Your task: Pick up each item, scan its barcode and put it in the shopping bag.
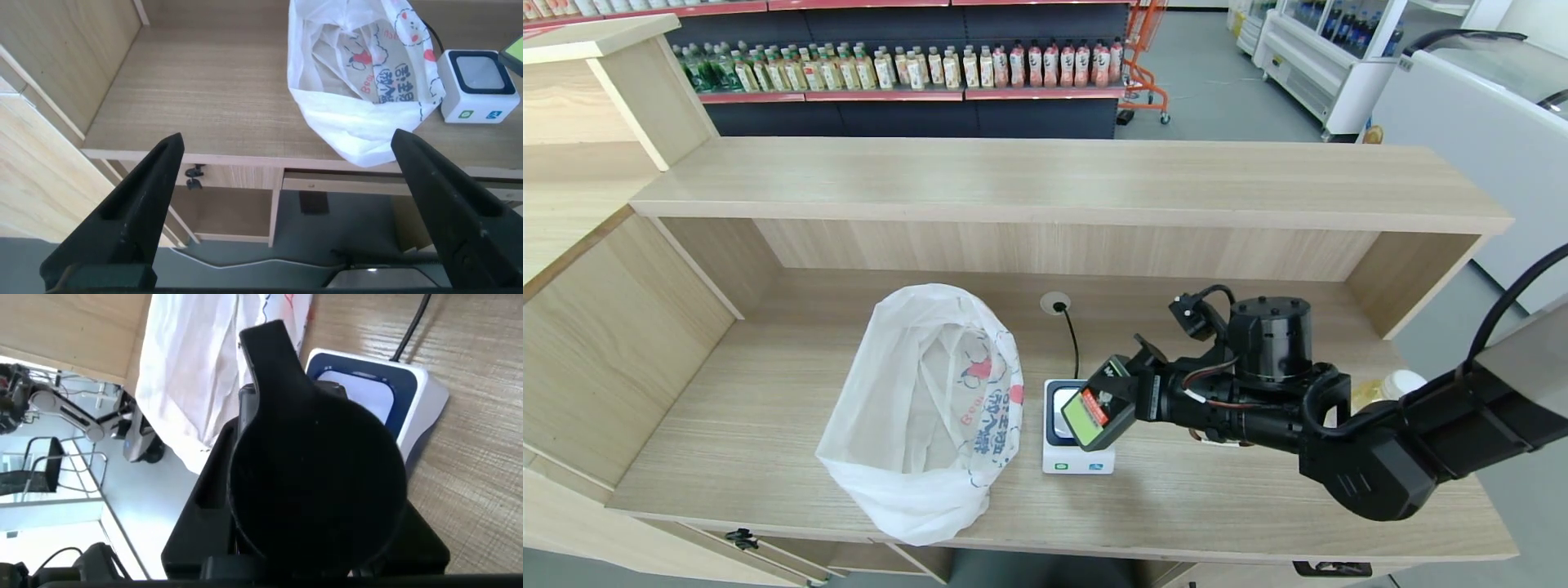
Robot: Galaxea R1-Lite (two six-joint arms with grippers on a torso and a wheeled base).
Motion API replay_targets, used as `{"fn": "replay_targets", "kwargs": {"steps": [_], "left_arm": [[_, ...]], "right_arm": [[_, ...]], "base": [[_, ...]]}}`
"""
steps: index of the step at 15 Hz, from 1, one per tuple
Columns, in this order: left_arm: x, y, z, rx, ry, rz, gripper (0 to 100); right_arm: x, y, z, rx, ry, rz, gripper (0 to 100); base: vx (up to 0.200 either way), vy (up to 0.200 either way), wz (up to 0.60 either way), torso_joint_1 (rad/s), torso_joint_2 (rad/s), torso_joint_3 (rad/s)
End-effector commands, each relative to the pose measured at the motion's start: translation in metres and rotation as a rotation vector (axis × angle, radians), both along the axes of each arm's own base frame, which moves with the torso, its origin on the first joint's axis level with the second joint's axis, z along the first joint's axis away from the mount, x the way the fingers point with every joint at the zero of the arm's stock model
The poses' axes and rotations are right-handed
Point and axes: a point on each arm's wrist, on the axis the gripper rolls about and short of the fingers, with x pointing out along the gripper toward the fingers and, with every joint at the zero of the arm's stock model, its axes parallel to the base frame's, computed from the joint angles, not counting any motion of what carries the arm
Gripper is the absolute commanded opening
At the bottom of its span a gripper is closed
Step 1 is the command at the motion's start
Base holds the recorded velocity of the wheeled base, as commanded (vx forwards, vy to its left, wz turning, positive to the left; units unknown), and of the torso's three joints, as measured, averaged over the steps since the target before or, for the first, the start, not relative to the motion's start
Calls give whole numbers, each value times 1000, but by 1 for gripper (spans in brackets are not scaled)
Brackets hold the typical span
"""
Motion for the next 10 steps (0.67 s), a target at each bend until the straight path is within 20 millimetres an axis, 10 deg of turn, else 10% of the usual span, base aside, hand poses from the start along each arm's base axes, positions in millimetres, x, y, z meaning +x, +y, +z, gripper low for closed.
{"fn": "replay_targets", "kwargs": {"steps": [1, 10], "left_arm": [[0, 0, 0, 0, -1, 1, 100], [0, 0, 0, 2, -1, 1, 100]], "right_arm": [[3, 2, 0, 3, -5, 2, 0], [19, 6, -4, -3, -22, -8, 0]], "base": [[0, 200, 0, 2, 2, -2], [0, 133, 0, 1, 4, 1]]}}
